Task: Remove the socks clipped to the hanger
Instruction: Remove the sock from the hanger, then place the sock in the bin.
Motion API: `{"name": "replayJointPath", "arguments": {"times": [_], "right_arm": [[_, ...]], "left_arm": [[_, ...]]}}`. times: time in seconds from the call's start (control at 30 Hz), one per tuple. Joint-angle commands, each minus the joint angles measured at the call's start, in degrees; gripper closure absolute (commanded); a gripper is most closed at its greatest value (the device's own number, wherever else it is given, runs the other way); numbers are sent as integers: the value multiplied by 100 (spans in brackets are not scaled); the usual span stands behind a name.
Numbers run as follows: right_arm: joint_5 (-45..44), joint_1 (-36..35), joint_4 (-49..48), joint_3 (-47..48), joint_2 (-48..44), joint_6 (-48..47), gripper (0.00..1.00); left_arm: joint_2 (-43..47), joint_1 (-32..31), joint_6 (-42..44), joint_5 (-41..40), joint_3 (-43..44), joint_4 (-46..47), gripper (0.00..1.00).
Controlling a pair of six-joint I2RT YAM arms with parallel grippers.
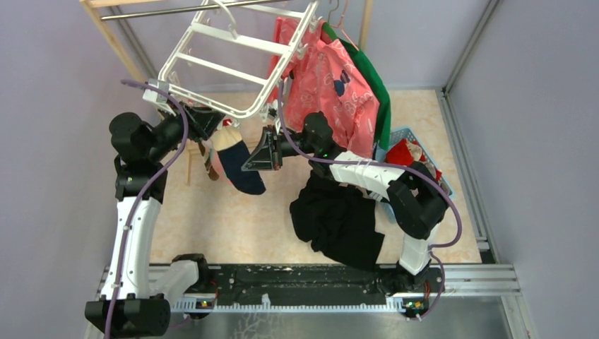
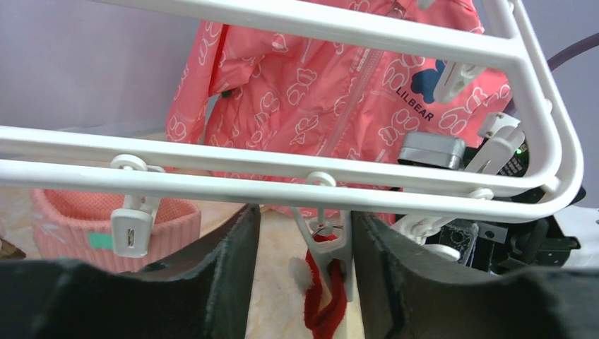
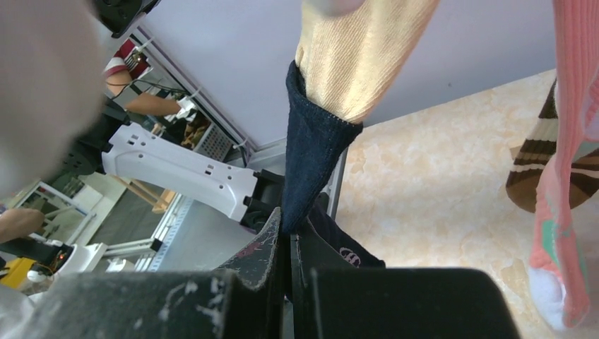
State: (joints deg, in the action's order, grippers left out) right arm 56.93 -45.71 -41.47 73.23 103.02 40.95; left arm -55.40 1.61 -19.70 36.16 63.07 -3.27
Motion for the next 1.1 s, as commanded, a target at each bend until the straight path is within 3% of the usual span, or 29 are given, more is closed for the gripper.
{"name": "replayJointPath", "arguments": {"times": [0.0, 0.13, 0.27, 0.47, 0.67, 0.87, 0.97, 1.07], "right_arm": [[56, -95, -99, 256, -116, -152, 100], [44, -97, -40, 241, -133, -211, 100], [-3, -96, 217, 196, -217, -478, 100], [-37, -92, 847, 79, -489, -1171, 100], [-51, 66, 2912, 59, -1291, -2956, 100], [-312, 678, 5225, 100, -2356, -4782, 100], [-485, 1083, 6344, 230, -2842, -5395, 100], [-725, 1626, 6864, 85, -3433, -5623, 100]], "left_arm": [[-6, -32, -25, 16, -15, 281, 49], [17, -30, -42, 115, -60, 284, 66], [119, -33, -16, 179, -155, 463, 76], [248, -12, -25, 297, -225, 512, 80], [339, 1, -56, 430, -257, 529, 79], [377, -4, -69, 519, -295, 538, 79], [389, -2, -23, 519, -280, 514, 79], [387, -4, -7, 515, -292, 494, 79]]}}
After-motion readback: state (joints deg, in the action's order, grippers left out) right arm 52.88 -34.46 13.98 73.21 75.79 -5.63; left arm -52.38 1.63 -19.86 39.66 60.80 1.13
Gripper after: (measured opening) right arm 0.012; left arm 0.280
